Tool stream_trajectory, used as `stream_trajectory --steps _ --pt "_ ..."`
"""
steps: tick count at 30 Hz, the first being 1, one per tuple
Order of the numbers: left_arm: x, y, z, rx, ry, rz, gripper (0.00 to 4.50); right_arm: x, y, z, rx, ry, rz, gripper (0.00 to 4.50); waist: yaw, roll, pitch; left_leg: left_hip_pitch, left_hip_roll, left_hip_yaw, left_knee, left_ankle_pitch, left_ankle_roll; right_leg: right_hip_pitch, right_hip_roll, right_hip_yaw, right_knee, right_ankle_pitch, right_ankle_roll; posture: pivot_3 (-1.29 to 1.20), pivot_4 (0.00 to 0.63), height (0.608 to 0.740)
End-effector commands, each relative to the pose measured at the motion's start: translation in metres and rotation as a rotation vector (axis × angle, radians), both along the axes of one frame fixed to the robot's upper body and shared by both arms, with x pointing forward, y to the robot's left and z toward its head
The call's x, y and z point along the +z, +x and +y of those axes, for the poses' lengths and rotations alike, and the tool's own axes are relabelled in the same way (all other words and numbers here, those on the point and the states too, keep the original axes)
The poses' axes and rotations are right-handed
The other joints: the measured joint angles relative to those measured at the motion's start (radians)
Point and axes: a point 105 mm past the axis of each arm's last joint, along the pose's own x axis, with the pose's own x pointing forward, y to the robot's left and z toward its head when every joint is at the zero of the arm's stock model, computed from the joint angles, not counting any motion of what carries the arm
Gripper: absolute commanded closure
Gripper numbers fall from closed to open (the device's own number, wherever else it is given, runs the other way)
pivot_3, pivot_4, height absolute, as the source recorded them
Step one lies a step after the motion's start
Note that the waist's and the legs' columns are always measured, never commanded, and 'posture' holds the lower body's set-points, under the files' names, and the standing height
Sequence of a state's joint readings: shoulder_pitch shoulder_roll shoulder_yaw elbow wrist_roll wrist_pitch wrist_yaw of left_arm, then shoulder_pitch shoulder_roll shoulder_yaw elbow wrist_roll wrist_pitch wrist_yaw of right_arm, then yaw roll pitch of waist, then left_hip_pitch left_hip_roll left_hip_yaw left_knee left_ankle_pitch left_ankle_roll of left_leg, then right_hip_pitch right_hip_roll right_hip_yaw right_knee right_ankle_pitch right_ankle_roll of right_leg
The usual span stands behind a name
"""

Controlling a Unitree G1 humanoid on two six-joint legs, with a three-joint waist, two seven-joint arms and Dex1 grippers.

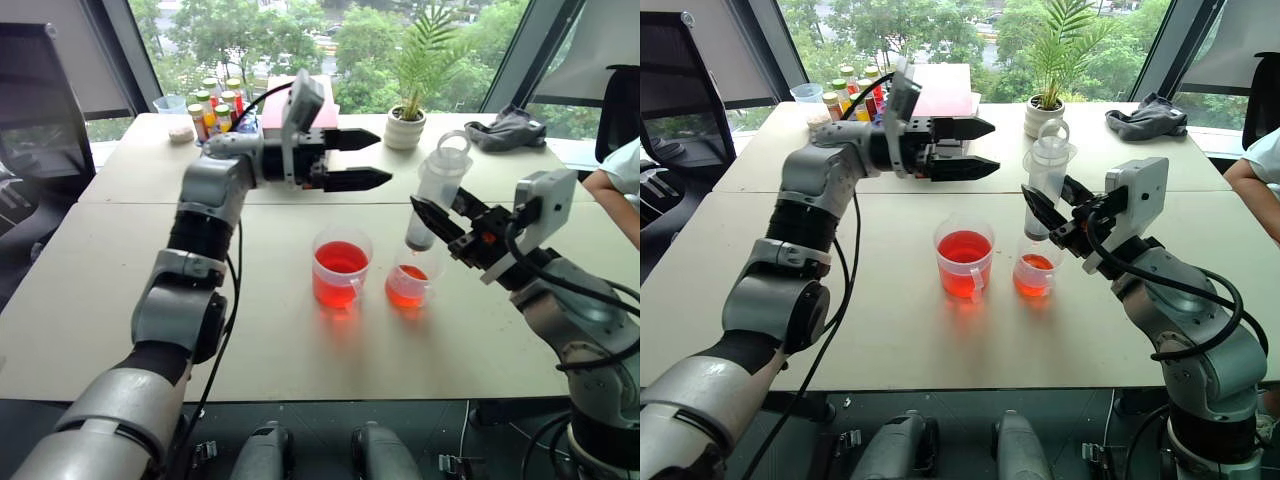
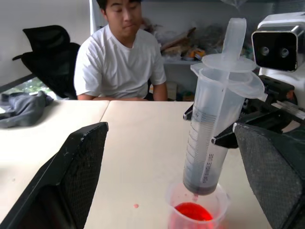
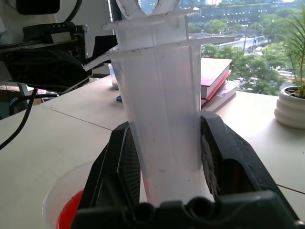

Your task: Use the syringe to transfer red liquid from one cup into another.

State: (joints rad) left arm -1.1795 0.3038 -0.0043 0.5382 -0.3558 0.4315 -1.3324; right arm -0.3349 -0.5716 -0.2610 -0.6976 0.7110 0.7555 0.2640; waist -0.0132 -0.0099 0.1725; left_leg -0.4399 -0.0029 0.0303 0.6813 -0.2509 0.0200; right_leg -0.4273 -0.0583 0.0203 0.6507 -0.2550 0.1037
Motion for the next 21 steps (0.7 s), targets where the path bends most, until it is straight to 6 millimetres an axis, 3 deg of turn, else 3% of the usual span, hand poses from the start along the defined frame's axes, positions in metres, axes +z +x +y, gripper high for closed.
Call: stream_trajectory --steps 1,6,9,12,16,21 --pt "0.003 -0.014 0.018 0.006 0.013 -0.01 0.03 0.029 0.001 -0.016 -0.048 0.018 -0.052 3.12 0.002 0.0 0.0 0.0 0.0 0.0 0.0 0.0 0.0 0.0 0.0 0.0 0.0 0.0 0.0 0.0 0.15 0.74" --pt "-0.01 -0.025 0.037 0.053 0.043 0.031 0.03 0.064 0.015 -0.055 -0.151 0.115 0.045 3.12 0.017 0.0 0.0 -0.001 -0.002 0.0 0.001 0.0 0.0 0.001 -0.004 -0.001 -0.001 0.0 0.0 0.0 0.15 0.74" --pt "-0.016 -0.03 0.042 0.07 0.052 0.048 0.03 0.067 0.028 -0.087 -0.256 0.149 0.223 3.12 0.025 -0.001 0.0 0.0 -0.002 0.0 0.001 0.0 0.0 0.001 -0.006 -0.001 -0.001 0.0 0.0 0.0 0.15 0.74" --pt "-0.022 -0.036 0.044 0.074 0.06 0.06 0.03 0.047 0.037 -0.114 -0.367 0.086 0.476 3.12 0.025 0.0 0.0 -0.001 -0.001 0.0 0.0 0.0 0.0 0.001 -0.008 -0.001 -0.002 0.0 -0.001 0.0 0.15 0.74" --pt "-0.029 -0.042 0.044 0.074 0.068 0.073 0.03 0.015 0.041 -0.135 -0.46 0.036 0.725 3.12 0.02 0.0 0.0 -0.001 -0.001 0.001 -0.002 0.0 0.0 0.0 -0.009 0.0 -0.003 -0.001 -0.004 0.0 0.15 0.74" --pt "-0.035 -0.047 0.046 0.092 0.061 0.092 0.03 -0.05 0.046 -0.149 -0.491 -0.019 1.034 3.12 0.01 0.0 0.0 -0.001 -0.001 0.001 -0.002 0.0 0.0 0.0 -0.008 0.001 -0.003 -0.001 -0.004 0.0 0.15 0.74"
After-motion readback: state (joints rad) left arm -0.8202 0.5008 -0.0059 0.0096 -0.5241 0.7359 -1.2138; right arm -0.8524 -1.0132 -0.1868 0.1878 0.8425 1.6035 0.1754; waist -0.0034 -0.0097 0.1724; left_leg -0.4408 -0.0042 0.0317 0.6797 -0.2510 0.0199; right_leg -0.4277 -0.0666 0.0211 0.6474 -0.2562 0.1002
